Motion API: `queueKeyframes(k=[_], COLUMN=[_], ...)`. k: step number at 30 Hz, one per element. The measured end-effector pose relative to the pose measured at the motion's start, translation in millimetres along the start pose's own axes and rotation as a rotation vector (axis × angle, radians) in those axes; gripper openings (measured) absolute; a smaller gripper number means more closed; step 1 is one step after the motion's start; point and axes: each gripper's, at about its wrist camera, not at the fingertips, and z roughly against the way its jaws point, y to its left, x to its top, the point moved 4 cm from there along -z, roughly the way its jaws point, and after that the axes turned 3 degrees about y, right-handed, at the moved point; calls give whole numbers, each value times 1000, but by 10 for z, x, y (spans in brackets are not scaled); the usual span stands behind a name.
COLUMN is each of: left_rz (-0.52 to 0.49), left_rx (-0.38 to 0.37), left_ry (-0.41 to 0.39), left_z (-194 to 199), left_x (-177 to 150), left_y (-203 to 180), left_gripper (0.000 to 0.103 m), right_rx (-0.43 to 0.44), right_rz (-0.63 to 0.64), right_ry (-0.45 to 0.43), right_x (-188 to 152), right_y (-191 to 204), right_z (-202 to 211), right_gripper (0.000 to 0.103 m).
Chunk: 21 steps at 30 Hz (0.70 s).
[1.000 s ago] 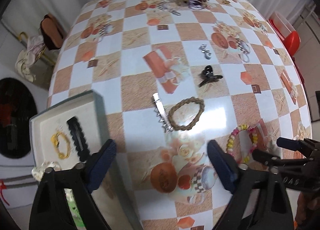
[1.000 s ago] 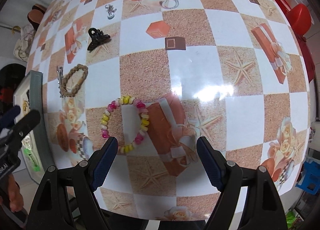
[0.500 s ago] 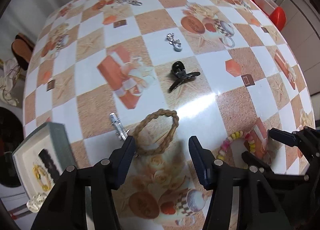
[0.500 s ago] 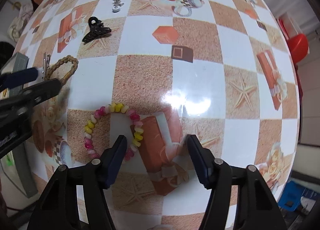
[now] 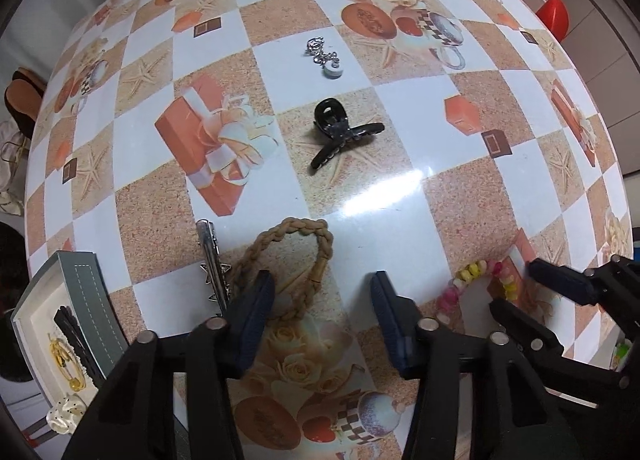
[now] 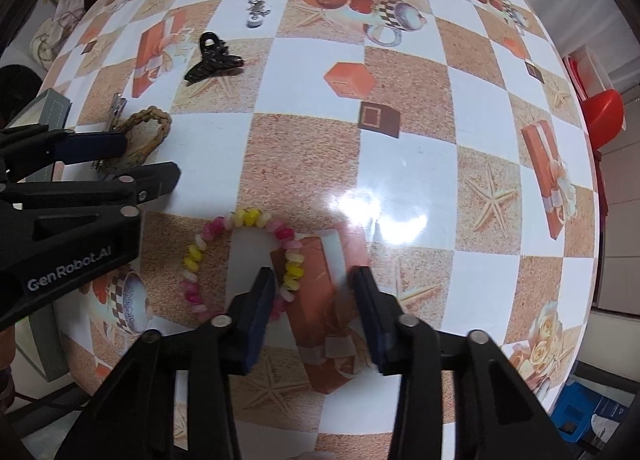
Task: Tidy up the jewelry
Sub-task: 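Grasp the braided brown hair tie with the left tool while the right tool grasps the beaded bracelet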
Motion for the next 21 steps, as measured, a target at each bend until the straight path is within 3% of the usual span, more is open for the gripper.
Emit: queueKeyframes(k=[1,2,3,4,14,21], left_rz=[-1,-1,1,6,135,182], left_rx=[-1,-3,-6,-11,-120,-143], left_ry=[-1,0,1,2,-44,-88], left_z=[12,22,25,43,330,542], left_x=[3,4,11,15,-92,-218], left_y=[-6,-26,-33,-12,115,197], left_gripper=[39,29,16,11,11,11], right_rx=[2,4,6,41,180,223], right_rz=[3,4,3,1,-122,-161], right_ry=[0,0,1,3,2,-11], right_x=[5,14,27,48,109,166], right_y=[12,20,27,41,-262,-396], right_z=[9,14,16,17,144,316], right_gripper=[28,25,15,9,9,9])
